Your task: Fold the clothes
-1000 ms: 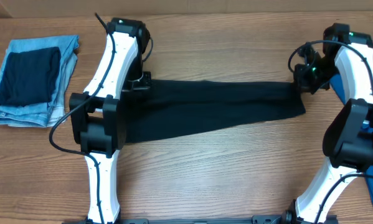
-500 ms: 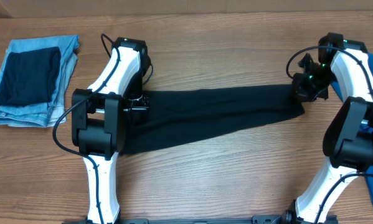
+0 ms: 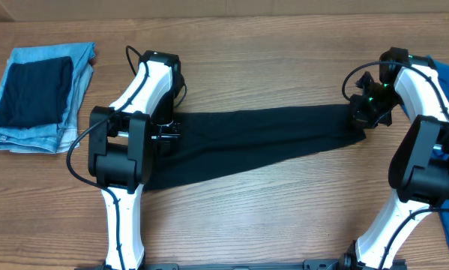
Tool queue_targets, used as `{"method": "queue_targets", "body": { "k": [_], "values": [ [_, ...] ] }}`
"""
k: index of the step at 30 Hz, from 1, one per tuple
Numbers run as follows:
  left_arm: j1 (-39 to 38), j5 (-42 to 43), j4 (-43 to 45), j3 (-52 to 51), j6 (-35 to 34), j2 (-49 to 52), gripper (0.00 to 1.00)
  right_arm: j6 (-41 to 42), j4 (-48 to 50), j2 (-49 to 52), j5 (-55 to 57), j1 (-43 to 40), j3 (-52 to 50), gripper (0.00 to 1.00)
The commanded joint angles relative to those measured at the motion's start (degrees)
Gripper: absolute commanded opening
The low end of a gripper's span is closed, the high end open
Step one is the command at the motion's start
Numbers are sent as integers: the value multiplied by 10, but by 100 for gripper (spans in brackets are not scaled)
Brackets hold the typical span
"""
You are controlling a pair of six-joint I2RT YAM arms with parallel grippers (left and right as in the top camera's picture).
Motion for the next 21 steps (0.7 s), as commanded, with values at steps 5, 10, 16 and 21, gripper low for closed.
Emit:
{"method": "queue_targets", "body": {
  "k": [5,10,16,21],
  "values": [
    [-8,24,-5,-6,19,-20,76,10,-1,-21,11,-1,-3,65],
    [-7,39,-5,29,38,-30,82,14,-14,-21,15,-1,19,97],
    [-7,39,-5,137,23,-80,86,16,-76,-21,-38,13,141,100],
    [-9,45,-5,156,8,-120,87,16,-114,-21,-56,53,202,98]
  ]
}}
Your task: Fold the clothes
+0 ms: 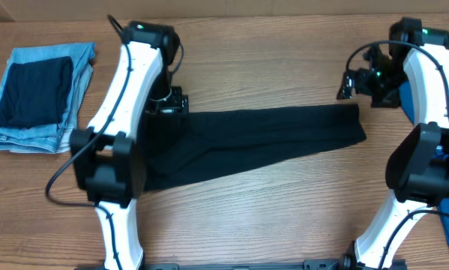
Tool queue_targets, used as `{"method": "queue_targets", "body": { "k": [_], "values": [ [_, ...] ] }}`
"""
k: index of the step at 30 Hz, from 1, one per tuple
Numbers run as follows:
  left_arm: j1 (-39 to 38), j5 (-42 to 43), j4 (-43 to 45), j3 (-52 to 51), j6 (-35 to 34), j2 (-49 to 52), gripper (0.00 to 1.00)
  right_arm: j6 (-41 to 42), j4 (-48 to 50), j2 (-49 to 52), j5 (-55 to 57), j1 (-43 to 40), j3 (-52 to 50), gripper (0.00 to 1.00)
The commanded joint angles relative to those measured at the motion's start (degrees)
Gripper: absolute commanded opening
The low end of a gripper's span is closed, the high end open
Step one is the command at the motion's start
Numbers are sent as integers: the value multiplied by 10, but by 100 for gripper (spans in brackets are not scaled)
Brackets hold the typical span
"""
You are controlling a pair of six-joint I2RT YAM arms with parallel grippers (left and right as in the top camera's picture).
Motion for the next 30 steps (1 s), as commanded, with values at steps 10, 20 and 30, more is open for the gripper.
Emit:
{"method": "queue_targets", "body": {
  "k": [10,20,30],
  "values": [
    [-64,48,83,-96,-14,-29,4,30,3,-21,-29,84,-59,4],
    [-80,47,113,-166,-28,-28,4,30,54,-21,-30,101,-134,4],
    [-74,6,178,-270,-75,-28,4,30,66,-21,-30,101,-136,4]
  ]
}}
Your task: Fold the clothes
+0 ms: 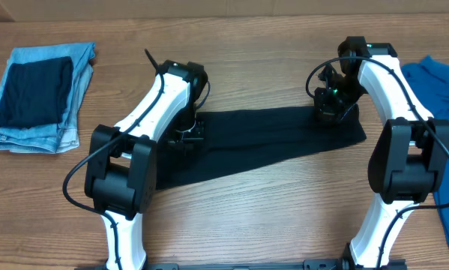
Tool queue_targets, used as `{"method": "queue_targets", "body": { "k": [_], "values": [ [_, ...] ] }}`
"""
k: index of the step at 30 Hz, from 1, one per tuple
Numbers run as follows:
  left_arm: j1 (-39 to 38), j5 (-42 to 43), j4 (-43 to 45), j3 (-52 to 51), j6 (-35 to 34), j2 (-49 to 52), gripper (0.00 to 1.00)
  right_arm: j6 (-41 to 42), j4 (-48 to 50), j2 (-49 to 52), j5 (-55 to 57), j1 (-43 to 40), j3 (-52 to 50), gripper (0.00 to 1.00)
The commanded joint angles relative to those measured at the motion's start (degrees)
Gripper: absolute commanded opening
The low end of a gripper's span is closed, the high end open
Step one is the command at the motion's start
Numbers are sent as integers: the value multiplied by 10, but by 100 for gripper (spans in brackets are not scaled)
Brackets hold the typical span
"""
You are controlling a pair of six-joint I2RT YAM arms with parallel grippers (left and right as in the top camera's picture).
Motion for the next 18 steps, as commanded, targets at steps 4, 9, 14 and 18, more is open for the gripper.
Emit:
{"method": "queue_targets", "body": {
  "k": [4,9,14,18],
  "values": [
    [4,-62,25,-33,-50,3,4,2,12,-17,-5,1,-2,4],
    [5,-62,60,-72,-55,3,4,2,12,-17,-5,1,-2,4],
    [5,-63,109,-115,-56,3,4,0,13,-17,-5,1,-2,4],
    [5,-131,119,-116,-53,3,4,0,18,-17,-3,1,-2,4]
  ]
}}
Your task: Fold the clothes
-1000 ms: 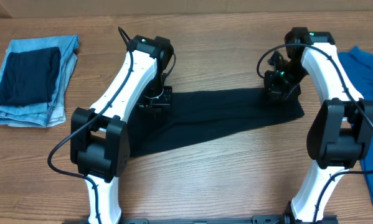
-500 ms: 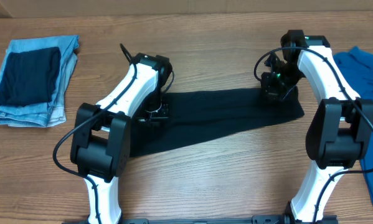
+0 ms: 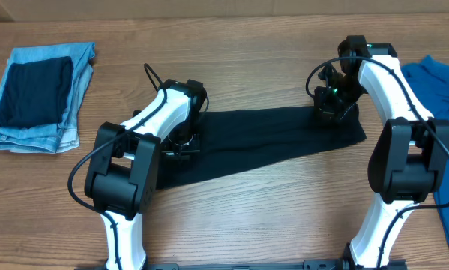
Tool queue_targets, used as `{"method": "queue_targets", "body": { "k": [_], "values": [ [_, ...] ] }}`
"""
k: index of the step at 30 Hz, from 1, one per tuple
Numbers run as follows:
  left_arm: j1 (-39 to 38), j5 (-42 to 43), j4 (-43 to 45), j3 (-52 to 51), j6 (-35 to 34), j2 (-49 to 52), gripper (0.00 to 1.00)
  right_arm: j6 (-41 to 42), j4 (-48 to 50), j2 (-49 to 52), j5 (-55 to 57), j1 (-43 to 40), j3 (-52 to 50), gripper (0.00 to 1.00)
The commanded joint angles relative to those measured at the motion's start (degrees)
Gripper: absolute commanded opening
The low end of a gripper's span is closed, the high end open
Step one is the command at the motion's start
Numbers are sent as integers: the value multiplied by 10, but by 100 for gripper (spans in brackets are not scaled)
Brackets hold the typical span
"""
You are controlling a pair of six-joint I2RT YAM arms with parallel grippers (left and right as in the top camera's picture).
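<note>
A long black garment (image 3: 269, 139) lies flat across the middle of the table, running from lower left to upper right. My left gripper (image 3: 182, 144) is low over its left part, dark against the black cloth, so how its jaws stand is not visible. My right gripper (image 3: 329, 112) sits at the garment's far edge near the right end, and its jaws are also hidden from the overhead view.
At the far left lies a folded stack (image 3: 37, 97): light blue denim with a dark navy piece on top. A blue garment (image 3: 441, 82) lies at the right edge, partly under the right arm. Bare wooden table (image 3: 269, 217) shows in front of the black garment.
My left gripper has shifted a little toward the front and left on the garment. The right gripper and the garment look unchanged.
First both grippers were at the two ends of the outstretched black garment. Then both stood behind it, off the cloth, with the garment lying flat. After that both came inward onto it, the left on the left part, the right at the far edge.
</note>
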Motion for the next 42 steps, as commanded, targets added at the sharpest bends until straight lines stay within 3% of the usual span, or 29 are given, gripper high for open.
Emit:
{"method": "queue_targets", "body": {
  "k": [1,17,21,25,27,31,36,42],
  "values": [
    [6,-94,21,-10,-1,3,4,0,9,-17,-3,0,-2,4],
    [15,-166,218,2,158,3,9,0,42,-17,-3,0,-2,4],
    [12,-158,104,123,148,3,10,0,11,-29,-33,0,42,4],
    [12,-76,-44,291,149,3,16,14,-4,-63,-38,0,56,4],
    [12,-49,-71,329,146,3,20,49,-11,-66,-28,0,56,4],
    [12,-4,-68,329,113,7,19,80,-10,-65,-28,2,20,4],
    [12,44,14,264,120,10,14,95,23,-65,-27,2,-49,4],
    [14,47,69,232,147,11,15,94,71,-65,-11,2,-128,4]
  ]
}}
